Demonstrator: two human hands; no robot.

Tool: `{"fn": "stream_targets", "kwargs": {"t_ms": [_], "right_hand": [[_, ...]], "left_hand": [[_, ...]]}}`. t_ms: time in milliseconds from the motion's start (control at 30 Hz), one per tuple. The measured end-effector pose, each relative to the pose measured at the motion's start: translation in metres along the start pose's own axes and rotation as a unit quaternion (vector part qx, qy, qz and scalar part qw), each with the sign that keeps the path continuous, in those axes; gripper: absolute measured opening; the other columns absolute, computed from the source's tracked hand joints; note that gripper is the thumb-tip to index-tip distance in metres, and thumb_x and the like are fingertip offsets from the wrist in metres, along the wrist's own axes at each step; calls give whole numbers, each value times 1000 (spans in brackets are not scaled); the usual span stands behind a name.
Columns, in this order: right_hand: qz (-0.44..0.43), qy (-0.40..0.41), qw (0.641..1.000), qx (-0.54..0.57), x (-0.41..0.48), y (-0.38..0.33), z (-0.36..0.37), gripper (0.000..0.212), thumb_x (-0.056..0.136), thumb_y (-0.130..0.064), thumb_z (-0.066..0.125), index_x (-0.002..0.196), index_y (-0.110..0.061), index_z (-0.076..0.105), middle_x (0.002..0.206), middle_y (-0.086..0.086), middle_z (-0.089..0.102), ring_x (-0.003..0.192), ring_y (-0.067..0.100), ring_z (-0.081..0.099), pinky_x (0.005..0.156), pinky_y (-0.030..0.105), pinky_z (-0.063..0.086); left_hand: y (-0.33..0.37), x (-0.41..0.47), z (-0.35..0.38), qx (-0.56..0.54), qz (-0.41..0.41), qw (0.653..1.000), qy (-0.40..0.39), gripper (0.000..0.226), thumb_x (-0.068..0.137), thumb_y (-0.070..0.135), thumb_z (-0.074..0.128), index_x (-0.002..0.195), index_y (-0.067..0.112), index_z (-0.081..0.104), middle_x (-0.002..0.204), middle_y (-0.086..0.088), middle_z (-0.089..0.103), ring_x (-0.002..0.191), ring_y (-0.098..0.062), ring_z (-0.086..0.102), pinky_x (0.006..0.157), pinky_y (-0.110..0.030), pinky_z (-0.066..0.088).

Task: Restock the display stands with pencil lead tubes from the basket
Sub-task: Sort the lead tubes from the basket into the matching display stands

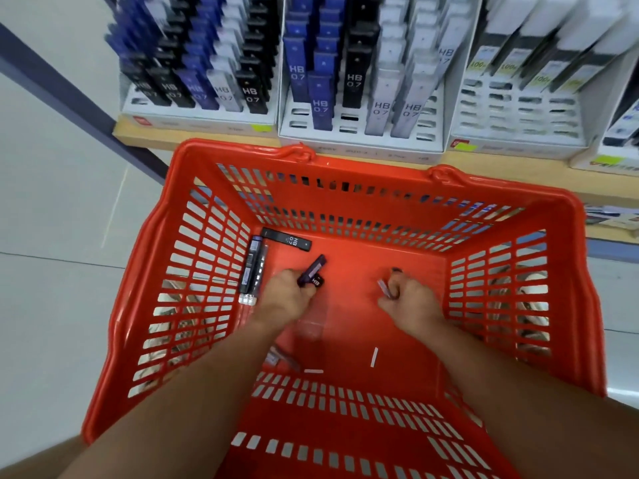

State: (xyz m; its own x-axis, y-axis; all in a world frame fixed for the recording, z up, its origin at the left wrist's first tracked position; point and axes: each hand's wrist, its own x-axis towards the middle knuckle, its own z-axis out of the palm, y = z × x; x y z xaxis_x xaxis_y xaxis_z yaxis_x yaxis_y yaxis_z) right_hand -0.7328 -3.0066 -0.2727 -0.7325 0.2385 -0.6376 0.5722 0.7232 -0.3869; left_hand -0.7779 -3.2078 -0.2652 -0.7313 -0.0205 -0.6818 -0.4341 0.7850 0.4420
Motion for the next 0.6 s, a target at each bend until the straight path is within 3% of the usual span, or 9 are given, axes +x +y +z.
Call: {"fn": "stream_targets", "kwargs": {"t_ms": [33, 100, 167, 200, 267, 333, 433, 500, 600], "right_hand": [[26, 0, 988, 153, -2, -10, 3, 27, 89, -4, 59, 75, -19, 41, 80, 4, 53, 75, 32, 63, 52, 23, 39], [81, -29, 900, 428, -9, -32, 4, 35, 88, 13, 45, 83, -21, 39, 80, 5, 45, 51, 23, 54, 37, 18, 33], [83, -65, 818, 565, -22, -56, -5, 44, 90, 14, 44, 103, -27, 44, 80, 7, 46, 41, 14, 45, 33, 16, 28], [68, -79, 797, 595, -29, -68, -12, 45, 94, 8, 48, 114, -32, 44, 77, 6, 49, 40, 11, 42, 33, 15, 27], [30, -74, 794, 602, -43, -85, -27, 38, 96, -15, 62, 118, -40, 45, 69, 2, 53, 39, 7, 40, 34, 16, 26], [-5, -36, 827, 561, -56, -92, -40, 24, 88, -29, 72, 106, -29, 56, 61, -3, 49, 39, 5, 37, 35, 18, 25], [-29, 18, 851, 524, -78, -97, -55, 19, 84, -29, 77, 80, -17, 63, 53, -1, 43, 38, 7, 32, 35, 19, 25], [-37, 40, 843, 535, -92, -98, -65, 15, 87, -24, 73, 79, -14, 65, 58, 6, 44, 38, 10, 31, 34, 18, 24], [-63, 78, 823, 559, -108, -101, -76, 19, 93, -15, 64, 74, -15, 63, 56, 4, 43, 41, 12, 32, 35, 19, 23]], "left_hand": [[4, -2, -2, -144, -31, 989, -15, 13, 91, 18, 61, 96, 8, 68, 76, -9, 68, 70, -26, 67, 76, -38, 55], [18, -13, -7, -349, -60, 934, -41, 11, 94, 7, 56, 97, 0, 64, 71, -10, 63, 57, -19, 64, 69, -36, 57], [36, -29, -12, -465, -51, 883, -51, 12, 96, 4, 53, 87, 2, 60, 69, -9, 61, 52, -13, 63, 57, -26, 55], [45, -37, -16, -499, -39, 864, -53, 14, 96, 5, 52, 84, 4, 60, 68, -8, 63, 52, -12, 62, 55, -24, 54], [60, -52, -21, -544, -15, 838, -48, 12, 95, 7, 54, 89, 3, 63, 72, -10, 67, 56, -13, 62, 54, -23, 53], [74, -69, -27, -570, 5, 821, -33, 11, 94, 7, 56, 92, 4, 67, 77, -10, 68, 60, -14, 61, 56, -24, 51], [91, -98, -30, -588, 58, 807, -21, 18, 94, 3, 53, 90, 8, 70, 79, -7, 70, 66, -14, 64, 60, -25, 52], [100, -117, -31, -585, 98, 805, -16, 22, 95, 2, 50, 89, 7, 70, 80, -9, 70, 69, -15, 63, 63, -25, 54], [109, -138, -33, -550, 140, 823, 0, 23, 97, 2, 46, 94, 6, 68, 87, -14, 67, 76, -20, 63, 69, -29, 55]]}}
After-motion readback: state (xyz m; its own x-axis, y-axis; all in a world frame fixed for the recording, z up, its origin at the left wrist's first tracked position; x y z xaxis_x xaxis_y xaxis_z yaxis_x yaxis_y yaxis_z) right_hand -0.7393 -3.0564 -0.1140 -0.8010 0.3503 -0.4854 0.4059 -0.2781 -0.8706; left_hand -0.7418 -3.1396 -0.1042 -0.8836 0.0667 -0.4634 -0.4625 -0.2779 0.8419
